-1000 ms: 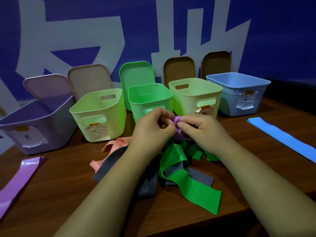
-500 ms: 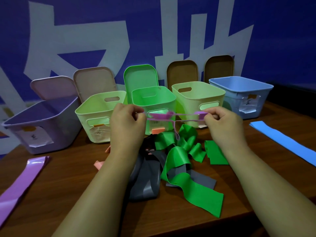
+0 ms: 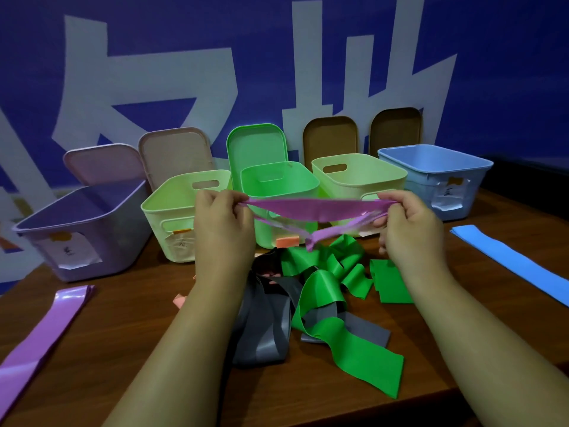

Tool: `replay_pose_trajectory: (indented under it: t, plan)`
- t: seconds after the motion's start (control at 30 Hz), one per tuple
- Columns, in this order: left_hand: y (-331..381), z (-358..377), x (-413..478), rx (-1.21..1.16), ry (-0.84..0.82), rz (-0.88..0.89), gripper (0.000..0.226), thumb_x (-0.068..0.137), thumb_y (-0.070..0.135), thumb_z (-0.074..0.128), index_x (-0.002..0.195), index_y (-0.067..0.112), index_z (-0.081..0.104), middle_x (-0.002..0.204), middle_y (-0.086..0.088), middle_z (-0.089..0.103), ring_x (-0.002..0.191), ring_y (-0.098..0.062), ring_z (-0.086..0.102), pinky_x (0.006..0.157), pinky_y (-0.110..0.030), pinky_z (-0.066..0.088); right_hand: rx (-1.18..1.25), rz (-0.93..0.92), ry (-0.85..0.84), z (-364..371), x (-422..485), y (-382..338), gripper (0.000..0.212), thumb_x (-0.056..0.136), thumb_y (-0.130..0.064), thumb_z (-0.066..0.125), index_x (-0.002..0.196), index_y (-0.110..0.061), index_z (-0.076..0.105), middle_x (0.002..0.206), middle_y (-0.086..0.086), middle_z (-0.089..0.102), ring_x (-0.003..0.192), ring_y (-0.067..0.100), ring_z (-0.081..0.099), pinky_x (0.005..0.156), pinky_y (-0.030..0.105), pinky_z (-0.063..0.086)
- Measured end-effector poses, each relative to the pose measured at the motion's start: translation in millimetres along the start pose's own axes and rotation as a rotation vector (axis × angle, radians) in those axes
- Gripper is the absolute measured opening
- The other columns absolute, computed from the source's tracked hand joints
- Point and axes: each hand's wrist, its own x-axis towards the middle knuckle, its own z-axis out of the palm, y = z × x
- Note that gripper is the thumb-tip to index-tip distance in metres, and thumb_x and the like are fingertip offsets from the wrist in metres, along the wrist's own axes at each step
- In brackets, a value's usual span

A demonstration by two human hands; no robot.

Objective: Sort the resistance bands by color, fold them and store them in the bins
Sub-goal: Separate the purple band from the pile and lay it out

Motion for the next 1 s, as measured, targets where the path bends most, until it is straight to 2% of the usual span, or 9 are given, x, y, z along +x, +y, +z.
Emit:
replay_pose_trajectory:
  t: [0.1, 0.3, 0.4, 0.47, 0.57, 0.63, 0.7, 0.8, 1.0]
  plan:
    - [-7.3, -3.8, 8.2, 0.054, 0.051, 0.034, 0.017, 0.102, 0.008, 0.062, 0.114, 0.006, 0.074, 0.120, -0.005, 0.052, 0.094, -0.004, 0.043, 0.084, -0.018, 0.038, -0.118, -0.035, 0.011, 1.0, 1.0, 2.5, 0.032, 0.112, -0.020, 0.044, 0.113, -0.042, 0.067, 0.092, -0.002, 0.073, 0.071, 0.019, 0.070, 0.062, 0.047, 0.065]
    - [-2.4, 0.6, 2.3, 0.032, 0.030, 0.070, 0.021, 0.100, 0.003, 0.062, 0.117, 0.006, 0.075, 0.119, -0.008, 0.054, 0.097, -0.006, 0.048, 0.084, 0.005, 0.031, -0.089, -0.015, -0.041, -0.5, -1.7, 2.2, 0.033, 0.114, -0.020, 0.044, 0.134, -0.036, 0.064, 0.094, -0.001, 0.074, 0.067, 0.011, 0.072, 0.060, 0.028, 0.063]
    - [0.6, -0.1, 3.5, -0.123, -0.015, -0.116, 0.026, 0.100, 0.011, 0.061, 0.115, 0.024, 0.078, 0.117, -0.001, 0.059, 0.087, -0.009, 0.058, 0.082, -0.005, 0.046, -0.036, 0.013, -0.074, 0.1, -1.8, 1.2, 0.034, 0.114, -0.019, 0.045, 0.135, -0.035, 0.066, 0.098, -0.001, 0.076, 0.071, 0.019, 0.075, 0.064, 0.034, 0.066]
    - [3.1, 0.8, 1.6, -0.260, -0.044, -0.255, 0.029, 0.097, 0.012, 0.061, 0.108, 0.032, 0.079, 0.116, -0.003, 0.064, 0.077, -0.013, 0.061, 0.067, -0.025, 0.056, 0.008, 0.030, -0.110, 2.1, -1.6, 1.3, 0.033, 0.114, -0.018, 0.044, 0.131, -0.034, 0.067, 0.100, -0.001, 0.077, 0.073, 0.021, 0.077, 0.067, 0.040, 0.067]
    - [2.5, 2.0, -1.8, -0.392, -0.048, -0.374, 0.031, 0.097, 0.005, 0.062, 0.109, 0.027, 0.079, 0.118, -0.006, 0.070, 0.063, -0.003, 0.057, 0.045, -0.011, 0.040, 0.021, 0.046, -0.135, 4.7, 0.8, 4.1, 0.033, 0.113, -0.016, 0.046, 0.126, -0.036, 0.070, 0.102, 0.001, 0.077, 0.075, 0.021, 0.078, 0.071, 0.045, 0.067]
    - [-0.4, 0.8, 0.1, -0.390, -0.035, -0.371, 0.032, 0.096, 0.006, 0.063, 0.109, 0.031, 0.079, 0.121, -0.003, 0.071, 0.074, -0.005, 0.061, 0.050, -0.012, 0.046, 0.012, 0.040, -0.135, 5.0, 2.0, 5.8, 0.035, 0.111, -0.013, 0.048, 0.128, -0.035, 0.069, 0.106, 0.001, 0.076, 0.078, 0.019, 0.078, 0.071, 0.042, 0.067]
    - [-3.6, -2.1, 3.4, -0.259, 0.004, -0.289, 0.031, 0.095, 0.007, 0.063, 0.107, 0.032, 0.078, 0.122, 0.000, 0.065, 0.088, -0.010, 0.062, 0.070, -0.011, 0.053, 0.007, 0.041, -0.115, 3.6, 2.6, 6.3, 0.037, 0.111, -0.010, 0.049, 0.134, -0.033, 0.066, 0.109, -0.003, 0.073, 0.081, 0.018, 0.078, 0.071, 0.038, 0.066]
    - [-5.4, -4.2, 4.1, -0.062, 0.036, -0.204, 0.025, 0.100, 0.005, 0.062, 0.116, 0.018, 0.077, 0.123, 0.000, 0.051, 0.101, -0.008, 0.054, 0.086, 0.000, 0.039, 0.003, 0.053, -0.067, -0.2, 1.1, 3.5, 0.039, 0.111, -0.009, 0.050, 0.138, -0.033, 0.065, 0.112, -0.009, 0.070, 0.080, 0.016, 0.077, 0.069, 0.037, 0.066]
    - [-7.2, 7.5, -1.9, 0.068, -0.197, -0.145, 0.026, 0.096, 0.005, 0.065, 0.114, 0.021, 0.075, 0.117, 0.006, 0.047, 0.118, -0.015, 0.047, 0.101, -0.033, 0.047, 0.031, 0.027, -0.153, 0.7, -4.8, -3.4, 0.036, 0.110, -0.018, 0.055, 0.136, -0.038, 0.068, 0.101, -0.004, 0.076, 0.071, 0.012, 0.073, 0.061, 0.029, 0.062]
